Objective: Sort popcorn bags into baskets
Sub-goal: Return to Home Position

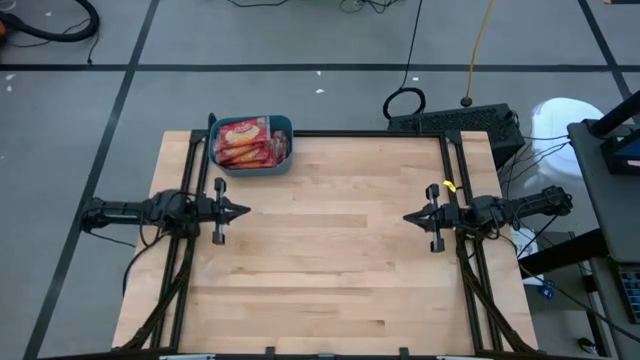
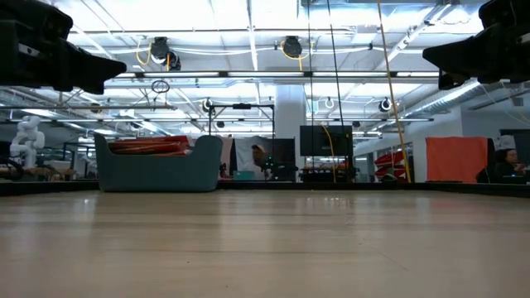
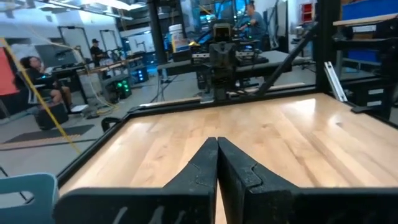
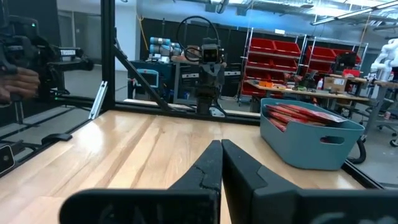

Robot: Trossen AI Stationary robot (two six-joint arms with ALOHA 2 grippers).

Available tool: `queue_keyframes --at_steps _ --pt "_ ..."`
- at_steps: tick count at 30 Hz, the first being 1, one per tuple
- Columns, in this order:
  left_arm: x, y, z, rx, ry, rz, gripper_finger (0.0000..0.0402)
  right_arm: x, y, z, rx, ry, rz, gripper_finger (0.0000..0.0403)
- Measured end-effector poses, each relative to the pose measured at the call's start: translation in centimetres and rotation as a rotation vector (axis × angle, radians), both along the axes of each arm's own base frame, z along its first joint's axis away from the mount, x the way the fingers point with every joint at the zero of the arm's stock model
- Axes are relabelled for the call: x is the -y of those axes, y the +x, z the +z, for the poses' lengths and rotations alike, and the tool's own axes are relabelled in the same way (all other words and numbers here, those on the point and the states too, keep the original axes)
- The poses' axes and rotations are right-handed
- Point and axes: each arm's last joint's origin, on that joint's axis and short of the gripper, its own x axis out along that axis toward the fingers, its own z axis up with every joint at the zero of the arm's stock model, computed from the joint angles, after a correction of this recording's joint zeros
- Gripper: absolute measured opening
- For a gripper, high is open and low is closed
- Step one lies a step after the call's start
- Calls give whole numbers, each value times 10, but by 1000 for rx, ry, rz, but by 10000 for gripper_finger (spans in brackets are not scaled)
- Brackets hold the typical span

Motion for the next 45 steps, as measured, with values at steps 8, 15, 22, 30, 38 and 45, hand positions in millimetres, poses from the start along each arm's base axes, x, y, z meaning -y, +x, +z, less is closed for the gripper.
queue_keyframes --at_steps 8,15,22,30,38,45 --pt "-6 -1 7 78 23 -47 6 0 0 0 4 1 0 0" --pt "-10 0 0 9 -73 -43 4 0 0 1 6 1 1 0" --pt "-5 0 1 7 -98 -97 2 0 0 1 6 1 1 0" --pt "4 0 0 -4 -114 -148 1 0 0 1 6 1 1 0" --pt "11 -1 -1 -14 -85 -165 1 0 0 1 6 1 1 0" --pt "11 -1 -1 -13 -48 -162 22 0 0 1 6 1 1 0"
